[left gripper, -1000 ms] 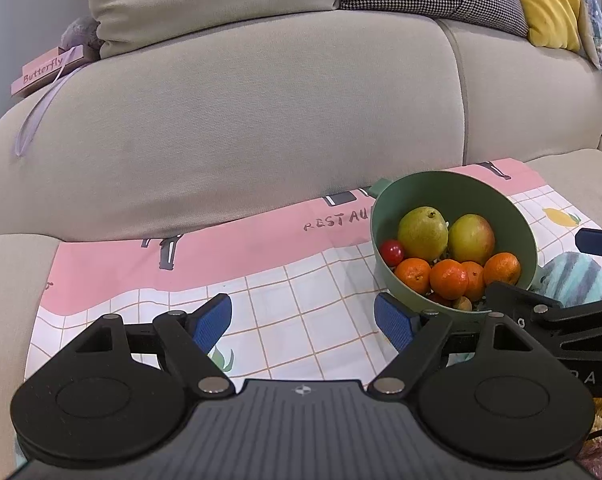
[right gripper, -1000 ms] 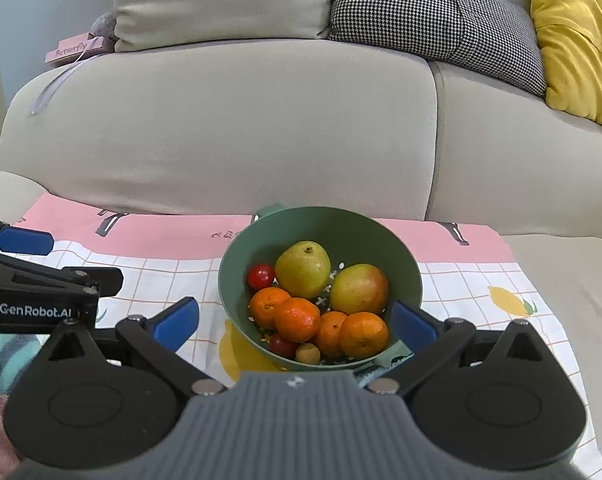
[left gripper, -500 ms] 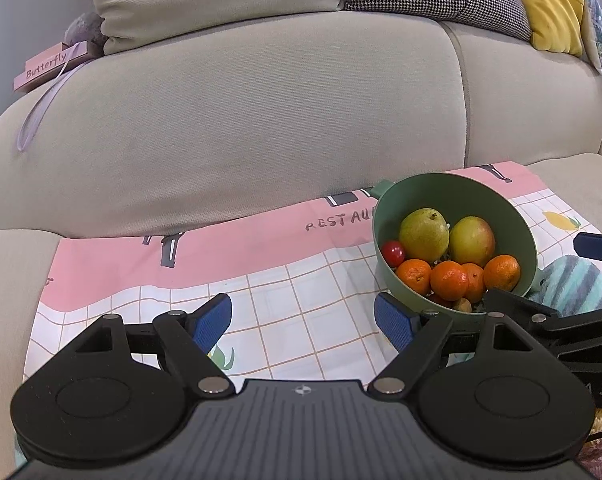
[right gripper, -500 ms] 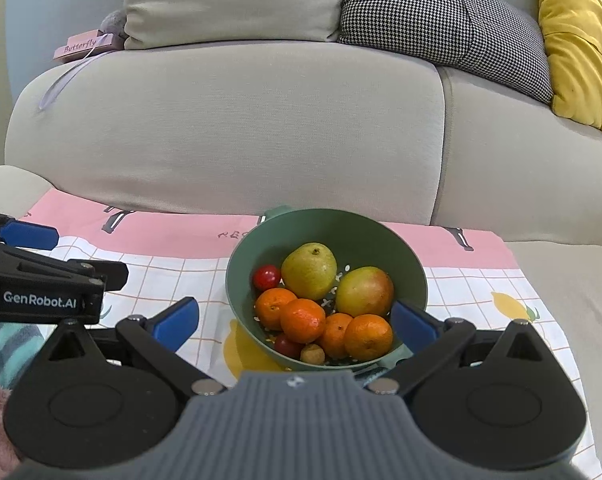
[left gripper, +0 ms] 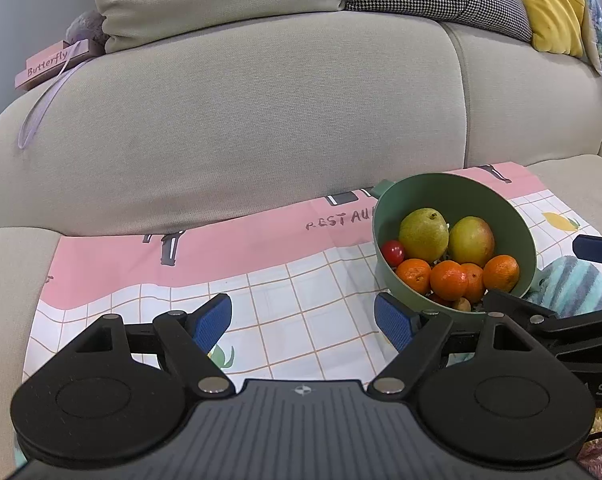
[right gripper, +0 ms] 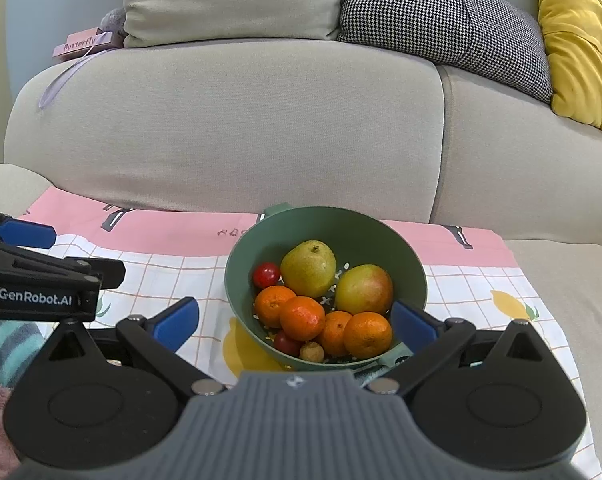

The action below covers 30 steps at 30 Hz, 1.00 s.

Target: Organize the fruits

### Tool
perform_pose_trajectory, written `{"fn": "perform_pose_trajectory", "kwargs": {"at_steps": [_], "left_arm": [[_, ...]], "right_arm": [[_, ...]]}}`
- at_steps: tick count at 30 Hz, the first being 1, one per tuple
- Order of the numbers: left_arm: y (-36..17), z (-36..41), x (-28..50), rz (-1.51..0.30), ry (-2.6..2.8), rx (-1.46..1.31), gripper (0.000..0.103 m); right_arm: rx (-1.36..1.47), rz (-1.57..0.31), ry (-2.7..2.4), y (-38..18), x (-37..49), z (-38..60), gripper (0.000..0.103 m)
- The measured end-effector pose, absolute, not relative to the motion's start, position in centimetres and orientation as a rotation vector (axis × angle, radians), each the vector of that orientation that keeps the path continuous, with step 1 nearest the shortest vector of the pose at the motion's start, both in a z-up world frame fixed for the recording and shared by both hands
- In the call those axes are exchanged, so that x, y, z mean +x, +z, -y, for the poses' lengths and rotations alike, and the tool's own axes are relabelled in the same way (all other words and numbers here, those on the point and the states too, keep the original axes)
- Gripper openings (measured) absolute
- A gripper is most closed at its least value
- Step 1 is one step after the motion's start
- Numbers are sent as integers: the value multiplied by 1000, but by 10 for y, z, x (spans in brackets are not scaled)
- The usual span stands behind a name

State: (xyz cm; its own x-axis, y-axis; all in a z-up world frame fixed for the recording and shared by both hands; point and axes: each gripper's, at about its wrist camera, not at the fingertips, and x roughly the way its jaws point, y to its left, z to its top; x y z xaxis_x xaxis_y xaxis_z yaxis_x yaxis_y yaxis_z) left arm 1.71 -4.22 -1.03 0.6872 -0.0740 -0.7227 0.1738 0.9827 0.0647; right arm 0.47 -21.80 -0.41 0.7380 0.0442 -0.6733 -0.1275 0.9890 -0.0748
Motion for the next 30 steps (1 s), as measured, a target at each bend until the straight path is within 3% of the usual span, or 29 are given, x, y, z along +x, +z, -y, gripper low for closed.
{"fn": "perform_pose_trajectory", "kwargs": {"at_steps": [30], "left_arm": [[-6,41,14,-789,-138,104,95]], "right_arm": [[-123,-752,95,-9,5,217,99]]}}
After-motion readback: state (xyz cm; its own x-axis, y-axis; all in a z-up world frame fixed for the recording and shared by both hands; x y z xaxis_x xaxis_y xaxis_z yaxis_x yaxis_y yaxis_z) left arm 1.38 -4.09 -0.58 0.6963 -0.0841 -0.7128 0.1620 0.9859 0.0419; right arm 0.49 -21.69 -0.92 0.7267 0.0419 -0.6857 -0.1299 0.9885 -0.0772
